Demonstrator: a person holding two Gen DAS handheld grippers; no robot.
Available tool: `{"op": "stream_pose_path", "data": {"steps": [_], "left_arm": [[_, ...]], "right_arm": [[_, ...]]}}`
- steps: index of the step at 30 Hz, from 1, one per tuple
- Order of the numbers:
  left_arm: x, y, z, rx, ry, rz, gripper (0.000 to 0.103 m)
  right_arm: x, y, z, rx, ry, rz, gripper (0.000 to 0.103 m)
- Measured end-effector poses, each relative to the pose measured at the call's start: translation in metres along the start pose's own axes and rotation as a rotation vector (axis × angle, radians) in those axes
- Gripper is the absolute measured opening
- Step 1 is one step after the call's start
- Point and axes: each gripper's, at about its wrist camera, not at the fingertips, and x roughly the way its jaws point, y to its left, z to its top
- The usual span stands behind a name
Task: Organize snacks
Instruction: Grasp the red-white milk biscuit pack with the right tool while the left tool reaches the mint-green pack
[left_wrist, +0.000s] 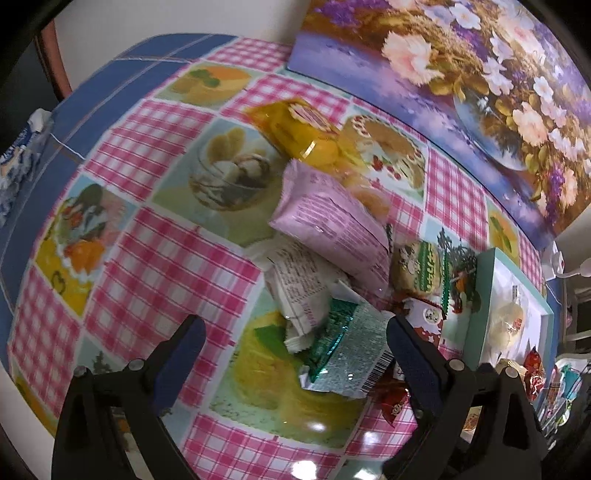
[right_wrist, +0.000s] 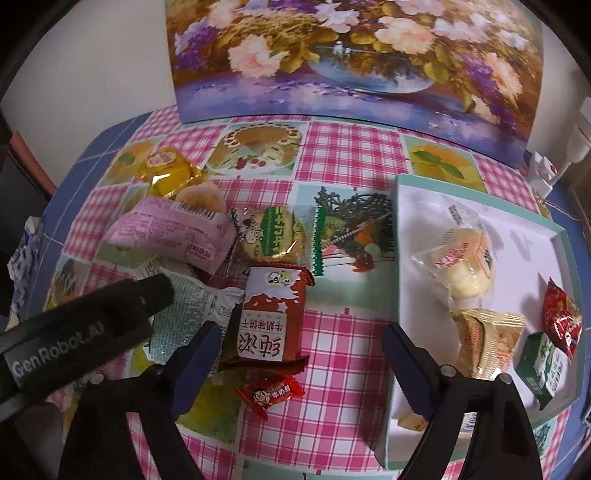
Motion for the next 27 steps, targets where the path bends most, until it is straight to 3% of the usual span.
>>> {"op": "stream_pose_path", "data": {"steps": [11,19,27], "left_arm": [[0.021,-0.007,-0.003,0.006,0.071,-0.046,0.098],[0.026,-0.009,-0.003,0.019,0.095,-0.05,0.098],[0.029,-0.02,-0.002,0.032,0.106,-0.092,0.075]], "right_arm": [[0.02,0.005,-0.004,-0.018,0.004,0.012,0.08],[0.032,-0.003,-0.005,-0.002,0.037,0.009,0.058],[0.03,-0.009,-0.005,0.006,0.031,-0.004,0.046]]}}
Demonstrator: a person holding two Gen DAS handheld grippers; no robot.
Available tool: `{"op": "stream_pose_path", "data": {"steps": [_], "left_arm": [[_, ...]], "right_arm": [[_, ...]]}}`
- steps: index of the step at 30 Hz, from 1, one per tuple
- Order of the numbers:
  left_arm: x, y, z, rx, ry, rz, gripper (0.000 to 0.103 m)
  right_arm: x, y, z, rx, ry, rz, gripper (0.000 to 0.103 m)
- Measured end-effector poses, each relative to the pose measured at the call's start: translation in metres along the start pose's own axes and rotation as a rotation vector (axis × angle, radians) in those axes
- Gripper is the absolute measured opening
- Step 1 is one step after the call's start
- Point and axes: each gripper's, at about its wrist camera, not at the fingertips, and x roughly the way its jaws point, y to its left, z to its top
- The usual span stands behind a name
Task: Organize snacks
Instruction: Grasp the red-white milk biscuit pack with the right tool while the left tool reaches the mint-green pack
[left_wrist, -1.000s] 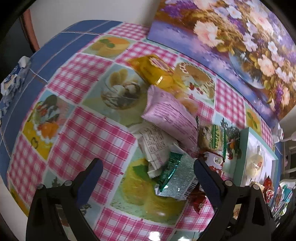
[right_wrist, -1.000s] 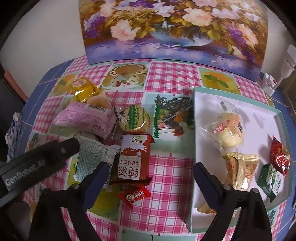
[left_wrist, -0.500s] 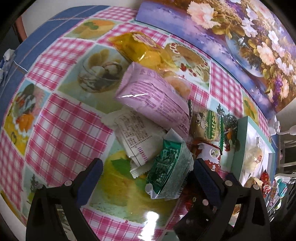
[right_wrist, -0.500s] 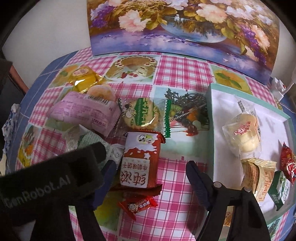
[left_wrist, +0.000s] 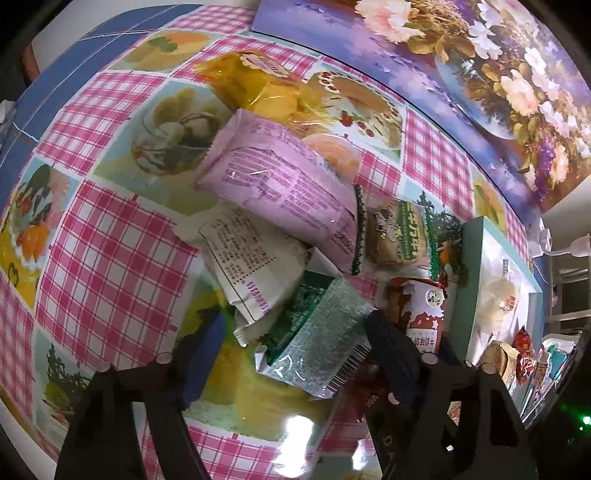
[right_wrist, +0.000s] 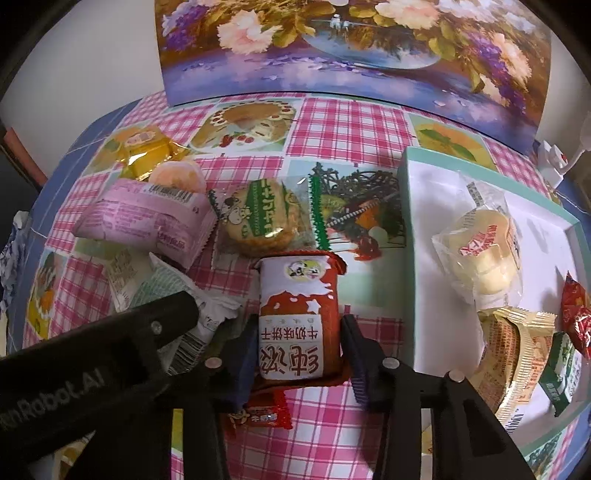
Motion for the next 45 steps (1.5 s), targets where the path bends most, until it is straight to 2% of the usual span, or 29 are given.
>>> {"op": "stream_pose_path", "data": {"steps": [5,9,14,27,28,29,32,39,42,43,44,45], "left_arm": [[-0.004,-0.001,0.001,0.012,-0.002,-0.029,0.059],[-0.009,0.002,0.002,0.017,-0.011,-0.043,0.053],[-0.018,0.009,0.003,0.006,-0.035,-0.066,0.038],[-0.031,0.016,-0.002,0.006,-0.065,-0.111,0.019],[-0.032,0.017,-0.002,0.005,-0.07,-0.105,0.004],[-0.033,0.017,-0.002,0.004,-0.073,-0.104,0.0],[-0.036,0.019,-0.002,-0.004,-0.083,-0.124,0.0],[-0.034,0.018,-0.002,0.005,-0.073,-0.109,0.001],[-0.031,0.015,-0.002,0.008,-0.063,-0.12,0.005],[-0.03,0.014,-0.003,0.013,-0.057,-0.114,0.017],[-0.028,0.012,-0.003,0.021,-0.05,-0.106,0.041],[-0.027,0.011,-0.003,0.025,-0.045,-0.101,0.053]], "right_arm": [[-0.001,-0.003,0.0,0.011,0.001,-0.005,0.045],[-0.001,-0.001,0.0,-0.001,-0.001,-0.018,0.045],[-0.002,0.0,-0.001,-0.003,0.002,-0.032,0.044],[-0.007,-0.005,0.001,0.028,0.018,-0.03,0.042],[-0.009,-0.006,0.001,0.035,0.017,-0.028,0.042],[-0.01,-0.006,0.002,0.039,0.014,-0.028,0.042],[-0.017,-0.007,0.004,0.04,-0.005,-0.028,0.042],[-0.026,-0.004,0.007,0.028,-0.02,-0.024,0.042],[-0.028,-0.007,0.006,0.04,-0.018,-0.029,0.042],[-0.029,-0.008,0.006,0.045,-0.018,-0.029,0.042],[-0.03,-0.009,0.006,0.049,-0.019,-0.027,0.042],[-0.031,-0.011,0.007,0.055,-0.021,-0.025,0.042]]}}
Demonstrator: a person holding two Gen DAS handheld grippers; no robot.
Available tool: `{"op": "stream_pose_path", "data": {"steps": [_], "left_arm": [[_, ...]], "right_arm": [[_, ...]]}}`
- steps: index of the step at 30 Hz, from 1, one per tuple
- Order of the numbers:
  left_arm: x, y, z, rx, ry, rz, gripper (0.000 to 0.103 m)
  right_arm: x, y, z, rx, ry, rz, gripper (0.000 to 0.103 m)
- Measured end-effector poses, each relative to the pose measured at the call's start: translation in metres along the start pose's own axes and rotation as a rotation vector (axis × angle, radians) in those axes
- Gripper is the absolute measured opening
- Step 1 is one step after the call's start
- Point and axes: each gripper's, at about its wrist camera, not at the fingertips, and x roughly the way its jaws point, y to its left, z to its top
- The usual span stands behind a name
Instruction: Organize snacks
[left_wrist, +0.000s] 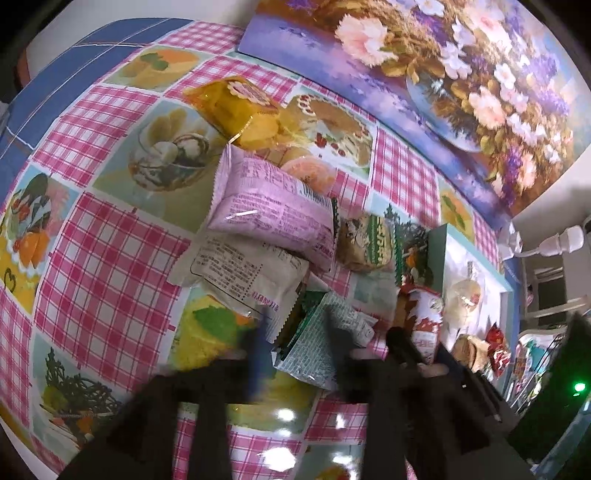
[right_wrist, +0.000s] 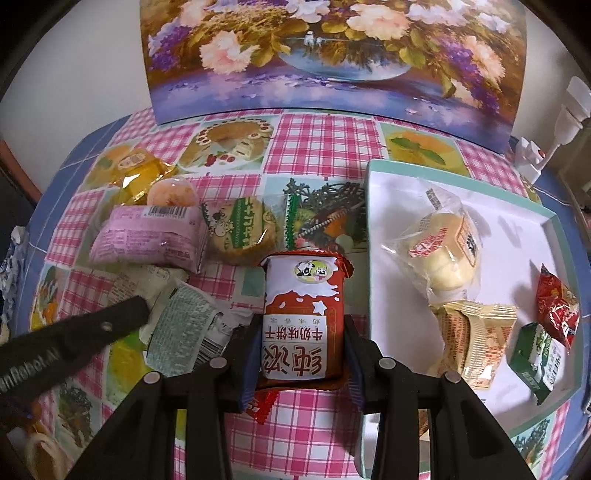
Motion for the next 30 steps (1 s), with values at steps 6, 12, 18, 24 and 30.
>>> {"op": "stream_pose_path", "data": {"steps": [6,12,18,24,30], "left_arm": [[0.011,-0.005,-0.003,0.025,0.028,0.016,0.062],[0.023,0.0,-0.005,-0.015,0.058,-0.004,0.063],[0.026,0.005,-0.005,-0.049,0.048,-0.014,0.063],[0.019,0.019,-0.003,-0.093,0.014,0.045,0.063],[0.013,0.036,-0.001,-0.136,0.007,0.102,0.062]], "right_arm": [[-0.007,-0.005,0.001,0.01,-0.016,-0.001,0.042],[-0.005,-0.008,0.001,0.009,0.004,-0.003,0.042],[-0.008,-0.011,0.001,0.029,0.002,0.024,0.042],[-0.009,-0.013,0.001,0.044,0.004,0.045,0.042],[-0.01,-0.015,0.001,0.054,0.001,0.048,0.042]]}}
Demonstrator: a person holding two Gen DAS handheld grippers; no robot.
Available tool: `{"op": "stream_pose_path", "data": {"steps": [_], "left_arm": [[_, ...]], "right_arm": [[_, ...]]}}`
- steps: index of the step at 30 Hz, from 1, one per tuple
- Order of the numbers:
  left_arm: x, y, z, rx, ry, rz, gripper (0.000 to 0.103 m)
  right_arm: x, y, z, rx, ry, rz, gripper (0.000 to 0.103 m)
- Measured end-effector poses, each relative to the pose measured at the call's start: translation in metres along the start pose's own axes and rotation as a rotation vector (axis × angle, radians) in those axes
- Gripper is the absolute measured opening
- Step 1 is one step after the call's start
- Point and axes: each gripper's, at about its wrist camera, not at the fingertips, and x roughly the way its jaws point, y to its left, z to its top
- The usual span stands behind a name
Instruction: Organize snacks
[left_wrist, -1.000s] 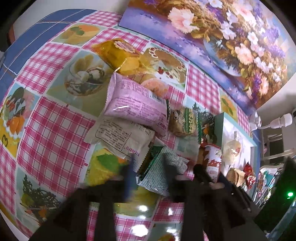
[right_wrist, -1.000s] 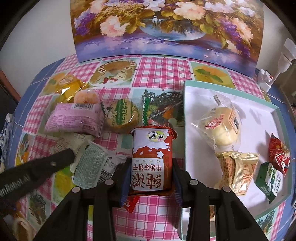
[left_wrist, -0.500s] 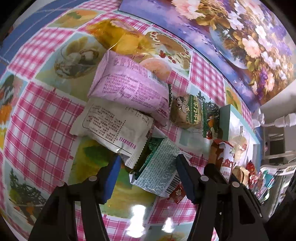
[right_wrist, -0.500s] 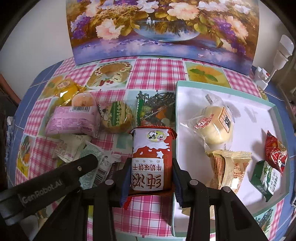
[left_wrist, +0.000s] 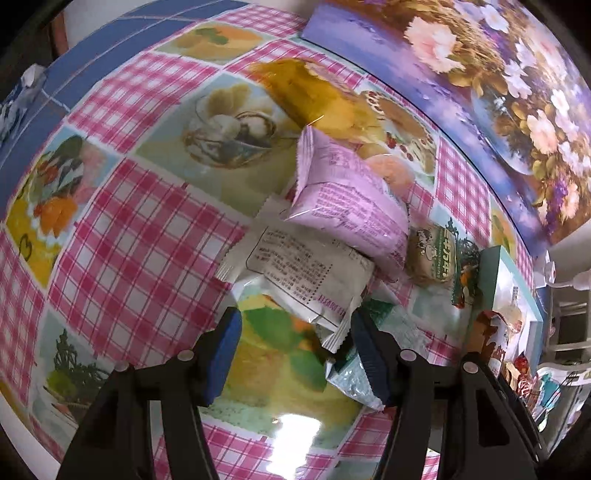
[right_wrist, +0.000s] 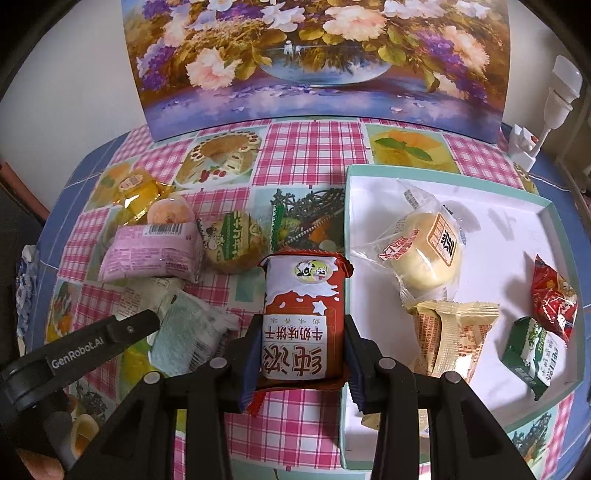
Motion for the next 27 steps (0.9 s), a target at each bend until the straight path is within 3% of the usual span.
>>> {"op": "stream_pose_path", "data": {"steps": [9,16,20,27], "left_arm": [[-0.007,-0.028,-0.003,0.061,0.006,-0.091,0.063],[-0.004,-0.048,-0.013,0.147,0.018,-0.05,0.063],[-0.016,-0.063,-0.019,0.236,-0.021,0.008,0.063],[-0.018,-0.095,-0.034,0.412,-0.048,0.036,0.063]], "right_arm": [[-0.007,-0.003,-0.001,0.022,-0.018,0.015,0.042],[-0.033,-0.009,0.007,0.04,-0.086,0.026,0.042],[-0.054,-0.016,0.01,0.056,-0.143,0.034,0.042],[-0.078,-0.035,0.015,0.102,-0.203,0.033,0.042]]}}
